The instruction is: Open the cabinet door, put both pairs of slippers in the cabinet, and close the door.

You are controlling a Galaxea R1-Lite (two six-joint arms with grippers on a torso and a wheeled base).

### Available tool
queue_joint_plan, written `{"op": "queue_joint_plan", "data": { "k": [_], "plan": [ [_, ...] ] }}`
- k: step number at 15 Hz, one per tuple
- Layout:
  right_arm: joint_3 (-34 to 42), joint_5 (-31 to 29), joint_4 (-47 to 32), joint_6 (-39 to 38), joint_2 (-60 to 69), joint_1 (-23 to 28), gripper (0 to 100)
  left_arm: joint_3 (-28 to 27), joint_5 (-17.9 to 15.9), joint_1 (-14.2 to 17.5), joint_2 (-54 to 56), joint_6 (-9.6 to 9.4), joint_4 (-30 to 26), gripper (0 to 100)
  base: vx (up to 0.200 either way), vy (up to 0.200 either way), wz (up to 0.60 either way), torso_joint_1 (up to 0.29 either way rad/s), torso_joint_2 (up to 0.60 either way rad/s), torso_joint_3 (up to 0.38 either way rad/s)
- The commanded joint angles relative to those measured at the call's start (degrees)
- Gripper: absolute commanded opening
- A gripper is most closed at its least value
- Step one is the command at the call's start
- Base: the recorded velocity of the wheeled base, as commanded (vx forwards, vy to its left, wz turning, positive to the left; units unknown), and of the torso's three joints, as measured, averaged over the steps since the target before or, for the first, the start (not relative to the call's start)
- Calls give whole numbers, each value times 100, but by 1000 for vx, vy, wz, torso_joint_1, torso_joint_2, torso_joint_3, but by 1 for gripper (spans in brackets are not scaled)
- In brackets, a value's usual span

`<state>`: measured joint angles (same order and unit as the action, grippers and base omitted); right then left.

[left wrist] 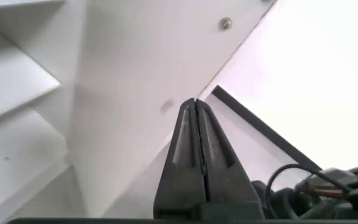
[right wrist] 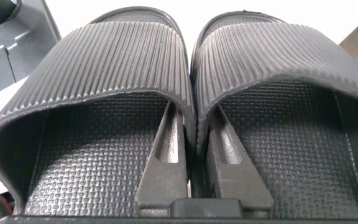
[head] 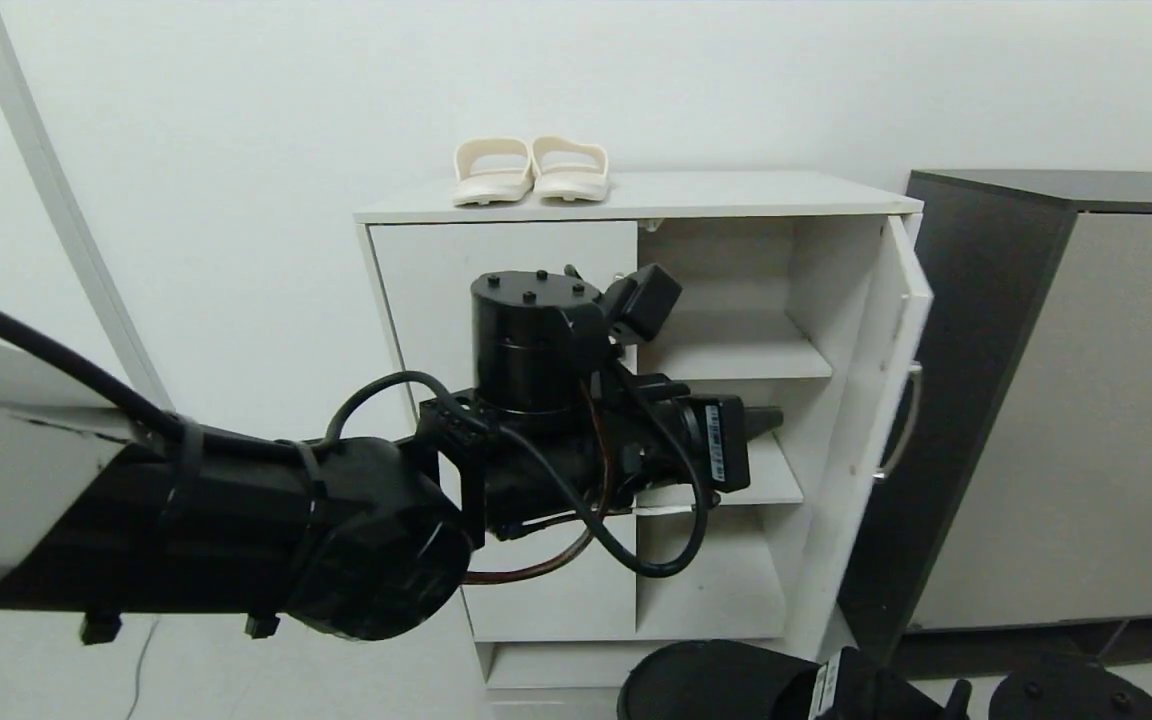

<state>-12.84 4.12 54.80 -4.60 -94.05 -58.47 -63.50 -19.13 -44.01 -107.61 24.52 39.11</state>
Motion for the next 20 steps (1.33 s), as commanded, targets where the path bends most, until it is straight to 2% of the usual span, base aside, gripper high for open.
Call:
{"op": "queue_joint_plan", "data": {
  "k": [1, 2, 3, 6, 7, 9, 10, 11, 13, 15, 16, 17, 18, 20],
  "plan": [
    [0, -8, 5, -6, -17, 2, 0, 48, 102, 24, 100, 1, 53, 0, 0, 0, 0, 0, 0, 0],
    [-8, -25, 13, -6, -26, 11, 0, 119, 287, 94, 117, 1, 97, 0, 0, 0, 0, 0, 0, 0],
    [-79, -43, 22, -24, -105, 151, 0, 250, 621, 200, 214, 1, 255, 0, 0, 0, 0, 0, 0, 0],
    [-659, -676, 22, -103, -509, 969, 0, 813, 1394, 780, 1137, -122, 185, 0, 0, 0, 0, 0, 0, 0],
    [-878, -1080, 22, -208, -614, 1065, 0, 1173, 1667, 920, 1576, -298, 79, 0, 0, 0, 0, 0, 0, 0],
    [-1415, -1950, 13, -525, -887, 1109, 0, 2070, 2396, 1175, 2657, -782, -219, 0, 0, 0, 0, 0, 0, 0],
    [-1494, -2108, 5, -569, -966, 1127, 0, 2254, 2572, 1202, 2947, -817, -298, 0, 0, 0, 0, 0, 0, 0],
    [-1678, -2486, 13, -639, -1212, 1206, 0, 2817, 3064, 1263, 3896, -843, -659, 0, 0, 0, 0, 0, 0, 0],
    [-1854, -2882, 13, -657, -1423, 1268, 0, 3406, 3512, 1456, 5092, -1274, -1459, 0, 0, 0, 0, 0, 0, 0],
    [-1933, -3128, 22, -657, -1467, 1276, 0, 3801, 3846, 2063, 6173, -1599, -2030, 0, 0, 0, 0, 0, 0, 0],
    [-1933, -3128, 22, -657, -1467, 1276, 0, 3880, 3899, 2300, 6472, -1652, -2162, 0, 0, 0, 0, 0, 0, 0],
    [-1933, -3128, 22, -657, -1449, 1276, 0, 4100, 4084, 2810, 7192, -1968, -2461, 0, 0, 0, 0, 0, 0, 0],
    [-1933, -3128, 22, -657, -1449, 1276, 0, 4302, 4110, 3126, 7772, -2170, -2636, 0, 0, 0, 0, 0, 0, 0],
    [-1916, -3128, 22, -648, -1449, 1268, 0, 4794, 4092, 3706, 8607, -2179, -2962, 0, 0, 0, 0, 0, 0, 0]
  ]
}}
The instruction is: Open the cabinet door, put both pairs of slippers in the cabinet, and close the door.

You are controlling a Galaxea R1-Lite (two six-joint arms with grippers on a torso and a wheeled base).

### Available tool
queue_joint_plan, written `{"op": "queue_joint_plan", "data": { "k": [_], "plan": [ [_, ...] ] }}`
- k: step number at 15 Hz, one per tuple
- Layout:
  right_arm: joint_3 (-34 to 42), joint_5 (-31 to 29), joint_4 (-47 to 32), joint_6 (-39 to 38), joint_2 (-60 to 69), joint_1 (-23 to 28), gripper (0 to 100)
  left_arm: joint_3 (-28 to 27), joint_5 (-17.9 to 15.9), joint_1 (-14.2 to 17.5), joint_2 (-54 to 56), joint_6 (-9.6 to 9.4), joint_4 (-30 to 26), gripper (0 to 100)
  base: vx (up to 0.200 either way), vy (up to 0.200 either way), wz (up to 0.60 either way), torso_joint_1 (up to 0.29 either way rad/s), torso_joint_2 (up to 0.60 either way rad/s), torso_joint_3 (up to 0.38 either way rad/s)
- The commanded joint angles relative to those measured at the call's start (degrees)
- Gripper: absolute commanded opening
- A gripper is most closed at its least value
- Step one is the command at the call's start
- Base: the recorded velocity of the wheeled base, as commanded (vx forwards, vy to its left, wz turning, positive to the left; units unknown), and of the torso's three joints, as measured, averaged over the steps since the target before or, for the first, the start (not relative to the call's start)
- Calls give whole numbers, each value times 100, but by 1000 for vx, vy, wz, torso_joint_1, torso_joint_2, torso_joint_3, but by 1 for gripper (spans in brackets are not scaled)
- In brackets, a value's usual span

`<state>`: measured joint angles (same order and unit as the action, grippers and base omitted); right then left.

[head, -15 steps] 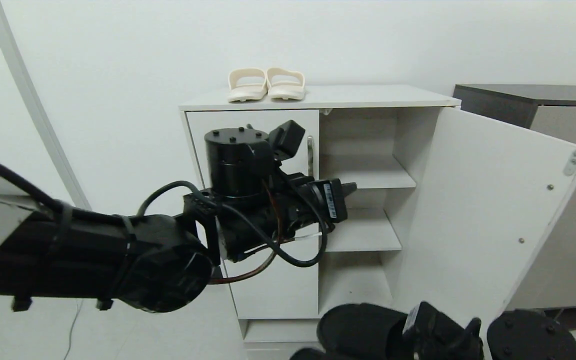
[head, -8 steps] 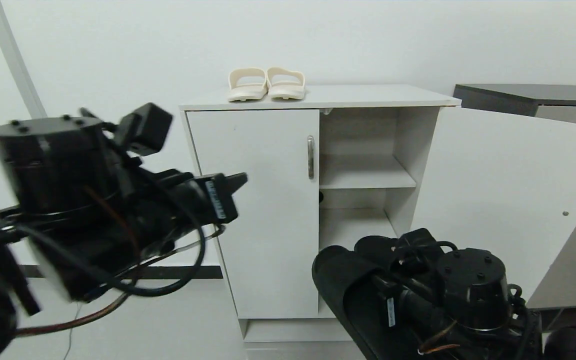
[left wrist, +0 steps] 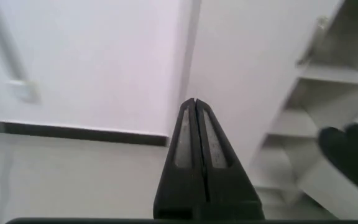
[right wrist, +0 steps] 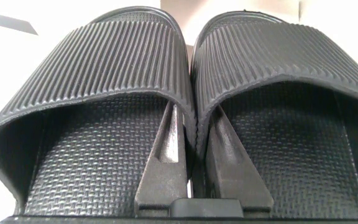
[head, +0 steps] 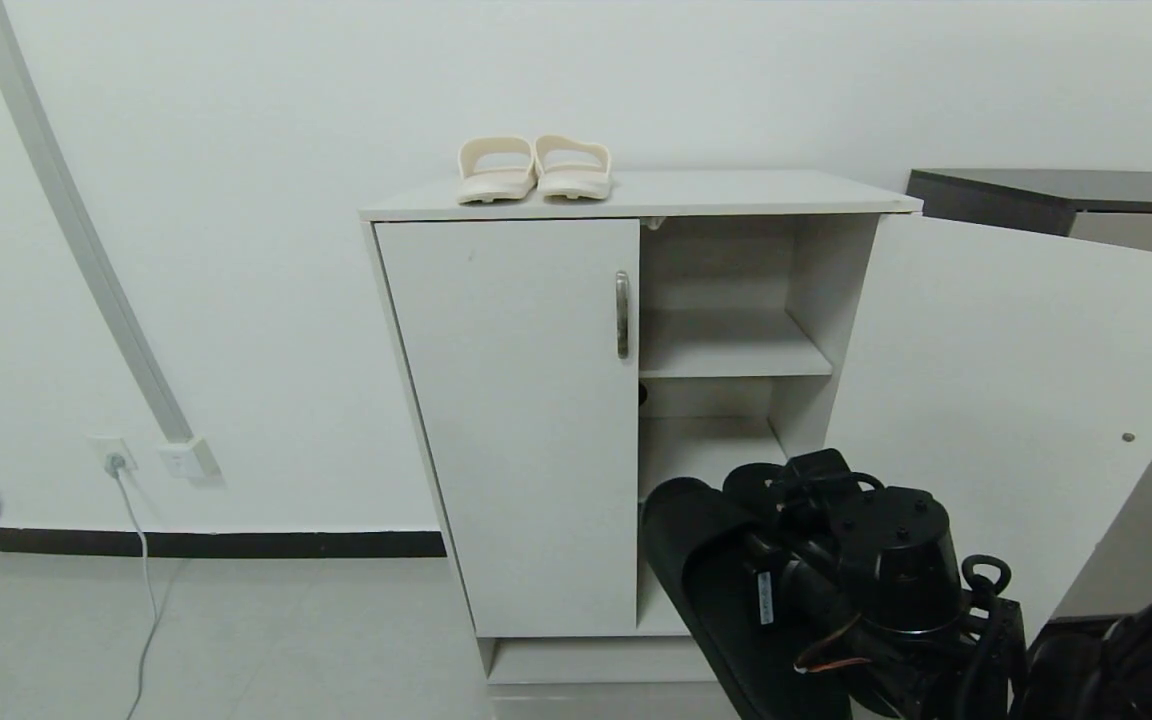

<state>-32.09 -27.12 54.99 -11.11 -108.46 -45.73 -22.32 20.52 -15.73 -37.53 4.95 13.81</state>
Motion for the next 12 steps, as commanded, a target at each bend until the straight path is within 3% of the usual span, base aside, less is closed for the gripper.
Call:
{"op": "queue_joint_plan", "data": {
  "k": [1, 2, 4, 7, 8, 9, 10, 11, 12],
  "plan": [
    [9, -3, -6, 3, -17, -15, 0, 975, 119, 966, 2084, -231, -599, 0, 0, 0, 0, 0, 0, 0],
    [9, -3, 3, 3, -17, -15, 0, 1037, 119, 966, 2198, -231, -643, 0, 0, 0, 0, 0, 0, 0],
    [27, -3, 3, 12, -9, -33, 0, 1573, 119, 1045, 3270, -231, -1513, 0, 0, 0, 0, 0, 0, 0],
    [27, -3, 3, 12, -17, -33, 0, 2232, 110, 1054, 3253, -266, -907, 0, 0, 0, 0, 0, 0, 0],
    [36, -3, -6, 12, -17, -33, 0, 2232, 119, 1054, 3253, -214, -1038, 0, 0, 0, 0, 0, 0, 0],
    [36, -3, 3, 12, -26, -33, 0, 2232, 207, 1177, 3279, -82, -1118, 0, 0, 0, 0, 0, 0, 0],
    [36, -3, -6, 12, -26, -33, 0, 2232, 190, 1634, 3428, -117, -1135, 0, 0, 0, 0, 0, 0, 0],
    [36, -3, 3, 12, -35, -33, 0, 2223, 260, 1775, 3463, -99, -1144, 0, 0, 0, 0, 0, 0, 0],
    [53, -3, -6, 3, -44, -33, 0, 2223, 321, 1678, 3560, -91, -1153, 0, 0, 0, 0, 0, 0, 0]
  ]
}}
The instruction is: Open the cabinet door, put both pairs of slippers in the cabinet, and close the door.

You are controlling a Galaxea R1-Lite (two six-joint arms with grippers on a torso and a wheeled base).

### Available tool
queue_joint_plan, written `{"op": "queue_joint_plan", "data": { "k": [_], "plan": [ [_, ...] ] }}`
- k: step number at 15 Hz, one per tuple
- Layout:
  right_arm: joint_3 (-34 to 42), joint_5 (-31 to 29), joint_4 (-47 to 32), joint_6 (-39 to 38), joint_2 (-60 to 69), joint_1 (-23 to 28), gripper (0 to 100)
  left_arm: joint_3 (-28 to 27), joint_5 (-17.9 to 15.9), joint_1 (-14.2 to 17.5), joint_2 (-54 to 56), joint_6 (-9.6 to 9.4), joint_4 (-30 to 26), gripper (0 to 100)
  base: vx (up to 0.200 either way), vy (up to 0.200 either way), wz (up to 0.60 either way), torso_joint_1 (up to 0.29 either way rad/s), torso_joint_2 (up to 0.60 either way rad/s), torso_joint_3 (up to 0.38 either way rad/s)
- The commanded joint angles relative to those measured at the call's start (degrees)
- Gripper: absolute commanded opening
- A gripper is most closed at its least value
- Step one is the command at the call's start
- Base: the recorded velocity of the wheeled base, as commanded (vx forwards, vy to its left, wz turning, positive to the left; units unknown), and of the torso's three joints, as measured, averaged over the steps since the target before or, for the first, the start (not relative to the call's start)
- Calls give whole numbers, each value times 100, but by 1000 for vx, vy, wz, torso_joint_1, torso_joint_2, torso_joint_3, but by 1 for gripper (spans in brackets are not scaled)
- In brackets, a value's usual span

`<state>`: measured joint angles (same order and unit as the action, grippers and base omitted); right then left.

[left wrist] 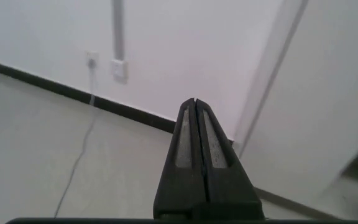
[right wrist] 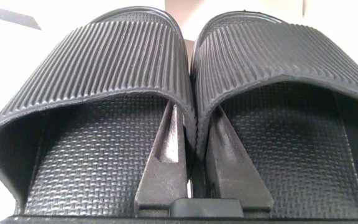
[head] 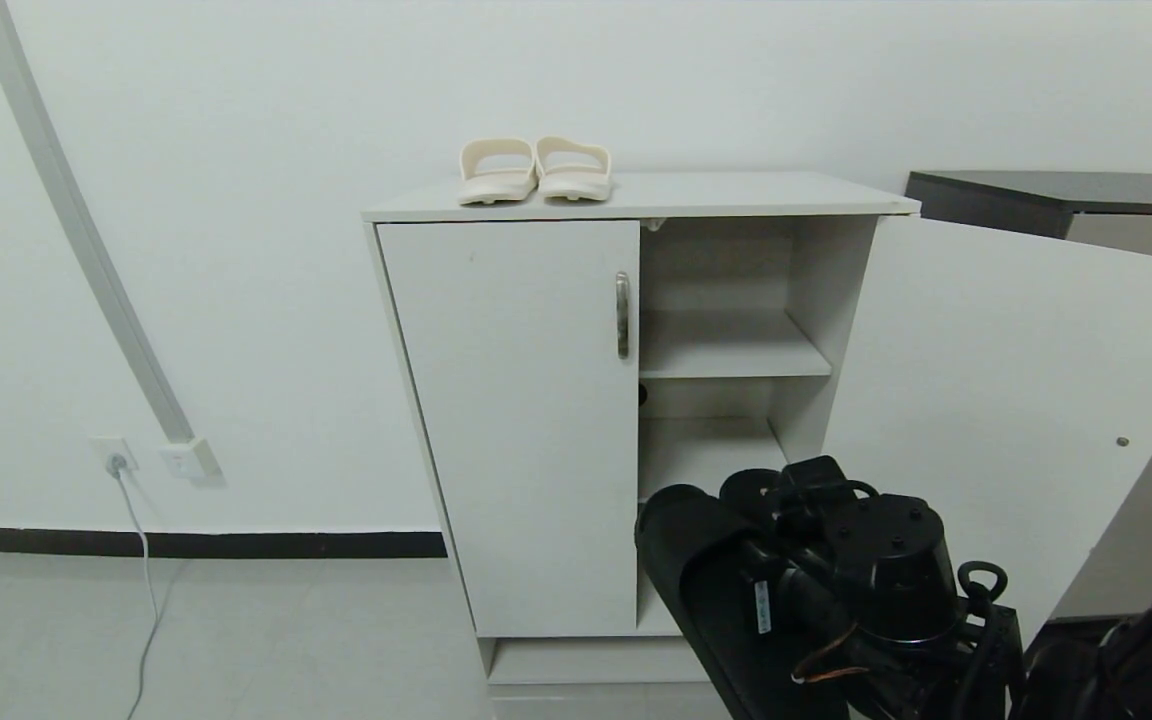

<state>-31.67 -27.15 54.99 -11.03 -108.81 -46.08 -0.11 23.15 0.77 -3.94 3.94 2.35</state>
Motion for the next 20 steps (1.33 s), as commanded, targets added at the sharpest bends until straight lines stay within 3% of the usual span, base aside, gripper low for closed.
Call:
{"op": "queue_joint_plan", "data": {
  "k": [1, 2, 3, 5, 7, 9, 11, 13, 14, 18, 20],
  "plan": [
    [12, -1, 3, -4, -17, 3, 0, 2, -65, -42, 385, -33, -16, 0, 0, 0, 0, 0, 0, 0],
    [3, -1, 3, -4, -35, -6, 0, -7, -1032, -77, 385, -121, -51, 0, 0, 0, 0, 0, 0, 0],
    [12, -1, 3, -4, -61, -41, 0, -7, -1524, -77, 394, -200, -121, 0, 0, 0, 0, 0, 0, 0],
    [12, -1, 3, -4, -61, -41, 0, 2, -2043, -77, 394, -473, -279, 0, 0, 0, 0, 0, 0, 0],
    [12, -10, 3, 13, -61, -68, 0, 2, -2429, -77, 394, -473, -262, 0, 0, 0, 0, 0, 0, 0],
    [3, -10, 99, 49, -70, -103, 0, 11, -2552, -77, 385, -613, -262, 0, 0, 0, 0, 0, 0, 0],
    [-6, -10, 231, 31, -70, -164, 0, 11, -2517, -77, 394, -640, -262, 0, 0, 0, 0, 0, 0, 0],
    [-50, -10, 319, 5, -70, -208, 0, 11, -2324, -77, 394, -411, -262, 0, 0, 0, 0, 0, 0, 0],
    [-120, -19, 319, 5, -123, -200, 0, 11, -2324, -77, 394, -403, -253, 0, 0, 0, 0, 0, 0, 0],
    [-990, -1311, 310, 75, -624, -191, 0, 11, -2324, -77, 394, -403, -253, 0, 0, 0, 0, 0, 0, 0],
    [-1386, -1627, 293, -48, -958, -138, 0, 11, -2324, -77, 394, -394, -253, 0, 0, 0, 0, 0, 0, 0]
  ]
}}
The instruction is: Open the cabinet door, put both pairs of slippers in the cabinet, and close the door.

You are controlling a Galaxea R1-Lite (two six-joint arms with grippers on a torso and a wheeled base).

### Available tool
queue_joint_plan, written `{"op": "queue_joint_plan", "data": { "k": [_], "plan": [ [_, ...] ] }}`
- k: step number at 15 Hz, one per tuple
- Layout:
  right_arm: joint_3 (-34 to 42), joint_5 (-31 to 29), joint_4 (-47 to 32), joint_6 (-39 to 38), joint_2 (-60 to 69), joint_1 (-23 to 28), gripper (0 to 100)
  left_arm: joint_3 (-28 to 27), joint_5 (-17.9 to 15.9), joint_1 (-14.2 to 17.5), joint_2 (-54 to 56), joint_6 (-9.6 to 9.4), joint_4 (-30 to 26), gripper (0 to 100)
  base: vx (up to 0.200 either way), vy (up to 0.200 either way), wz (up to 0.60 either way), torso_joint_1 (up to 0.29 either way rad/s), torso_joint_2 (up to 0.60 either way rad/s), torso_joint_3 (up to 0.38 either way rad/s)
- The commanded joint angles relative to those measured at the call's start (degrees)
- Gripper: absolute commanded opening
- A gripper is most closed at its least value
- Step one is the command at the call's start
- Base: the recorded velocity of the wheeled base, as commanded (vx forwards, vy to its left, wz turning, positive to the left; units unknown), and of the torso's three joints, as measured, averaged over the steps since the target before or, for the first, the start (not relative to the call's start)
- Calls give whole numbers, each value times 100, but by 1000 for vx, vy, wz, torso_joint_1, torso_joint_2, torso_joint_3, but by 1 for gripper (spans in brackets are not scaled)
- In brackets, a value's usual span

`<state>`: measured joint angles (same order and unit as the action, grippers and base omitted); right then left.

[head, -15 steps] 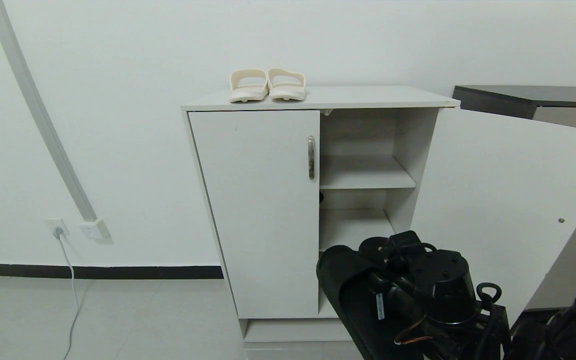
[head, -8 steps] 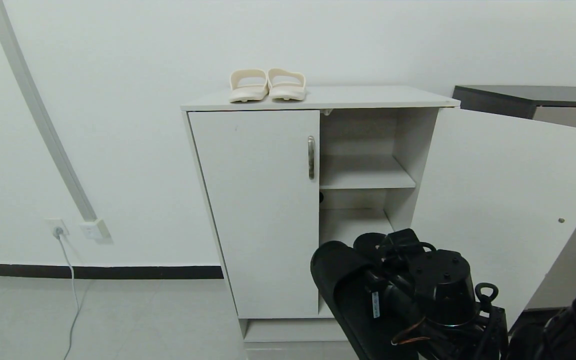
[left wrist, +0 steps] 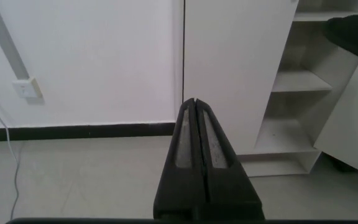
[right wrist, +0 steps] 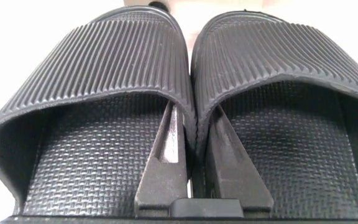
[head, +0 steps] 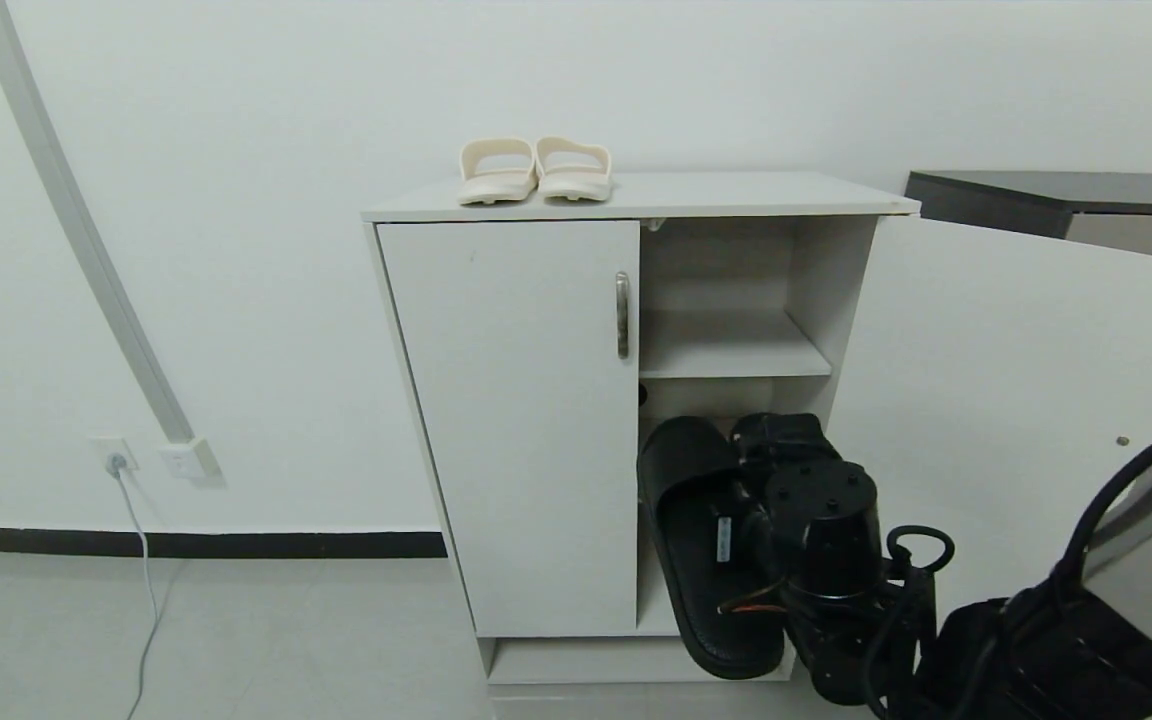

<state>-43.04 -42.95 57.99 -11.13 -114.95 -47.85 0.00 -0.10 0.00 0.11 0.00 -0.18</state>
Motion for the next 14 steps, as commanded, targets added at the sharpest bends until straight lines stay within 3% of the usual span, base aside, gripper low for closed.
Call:
{"op": "queue_joint_plan", "data": {
  "k": [1, 3, 8, 14],
  "plan": [
    [-362, -126, -7, -117, -450, 56, 0, 0, 1, 0, -11, -9, 1, 0, 0, 0, 0, 0, 0, 0],
    [-442, -214, -7, -153, -520, 83, 0, 0, 1, 0, -11, 0, 1, 0, 0, 0, 0, 0, 0, 0],
    [-415, -223, 2, -161, -749, 100, 0, 0, 1, 0, -11, 9, 1, 0, 0, -200, 0, 1, 2, 3],
    [-468, 6, 46, -408, -1311, 188, 0, 0, 10, 0, -11, 9, 1, 0, 0, 0, 0, 0, 0, 0]
  ]
}}
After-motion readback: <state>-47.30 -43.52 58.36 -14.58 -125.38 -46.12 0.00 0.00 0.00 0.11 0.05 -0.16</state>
